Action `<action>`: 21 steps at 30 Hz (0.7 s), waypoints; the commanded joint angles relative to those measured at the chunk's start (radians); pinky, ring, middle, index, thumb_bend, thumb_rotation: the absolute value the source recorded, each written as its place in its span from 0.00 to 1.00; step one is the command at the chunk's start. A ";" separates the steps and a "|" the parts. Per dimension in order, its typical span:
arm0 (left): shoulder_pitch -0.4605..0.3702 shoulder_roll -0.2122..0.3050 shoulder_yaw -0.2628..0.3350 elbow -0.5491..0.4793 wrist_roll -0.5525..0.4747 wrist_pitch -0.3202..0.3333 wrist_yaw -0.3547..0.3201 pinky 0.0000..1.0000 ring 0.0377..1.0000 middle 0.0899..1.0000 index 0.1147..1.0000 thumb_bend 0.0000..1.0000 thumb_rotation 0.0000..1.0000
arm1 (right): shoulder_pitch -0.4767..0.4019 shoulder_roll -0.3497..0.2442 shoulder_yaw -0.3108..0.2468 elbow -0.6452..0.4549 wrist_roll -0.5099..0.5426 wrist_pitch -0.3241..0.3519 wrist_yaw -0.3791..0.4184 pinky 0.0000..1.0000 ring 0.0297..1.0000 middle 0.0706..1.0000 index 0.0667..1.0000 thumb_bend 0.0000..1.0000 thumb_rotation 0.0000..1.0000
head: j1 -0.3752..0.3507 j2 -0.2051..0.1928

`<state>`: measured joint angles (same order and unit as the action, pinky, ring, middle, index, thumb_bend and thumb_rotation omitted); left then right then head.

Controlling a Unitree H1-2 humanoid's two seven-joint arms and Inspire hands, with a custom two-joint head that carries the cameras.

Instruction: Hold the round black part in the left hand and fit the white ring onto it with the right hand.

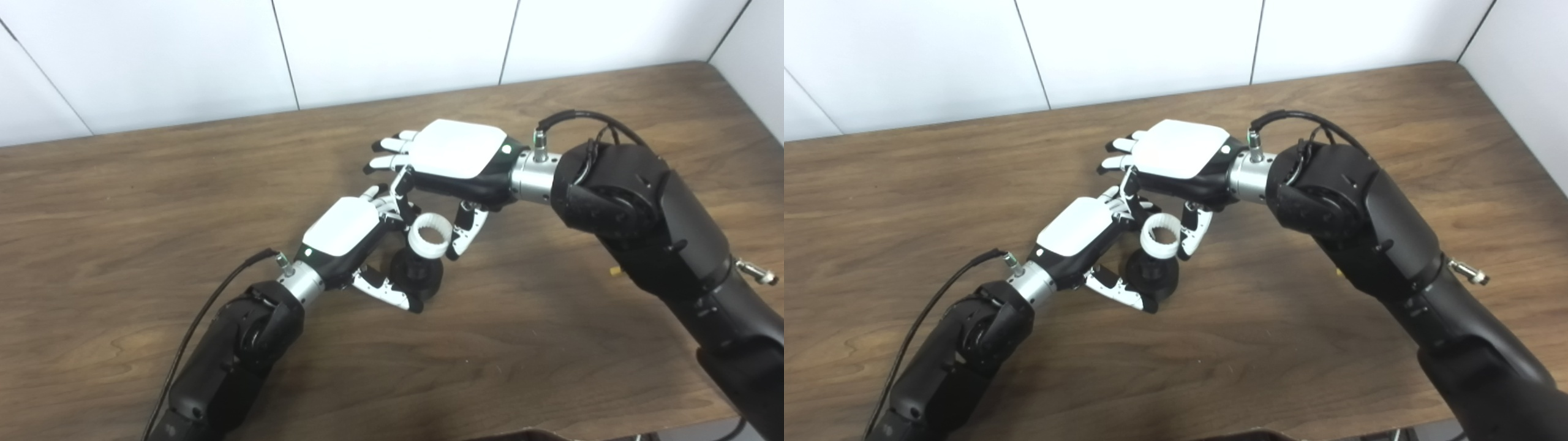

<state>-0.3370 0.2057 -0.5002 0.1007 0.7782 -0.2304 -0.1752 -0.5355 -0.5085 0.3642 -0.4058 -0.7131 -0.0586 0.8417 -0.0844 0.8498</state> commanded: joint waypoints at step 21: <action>-0.017 -0.014 0.009 -0.031 -0.007 0.017 0.001 1.00 0.90 0.84 0.41 0.52 0.05 | 0.000 0.007 -0.011 -0.017 0.037 -0.042 -0.042 1.00 1.00 0.95 0.45 0.51 0.13 | 0.022 0.000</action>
<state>-0.3317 0.1979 -0.4967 0.0933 0.7704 -0.2122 -0.1810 -0.5112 -0.5036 0.3657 -0.4052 -0.6890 -0.0892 0.8276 -0.0629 0.8498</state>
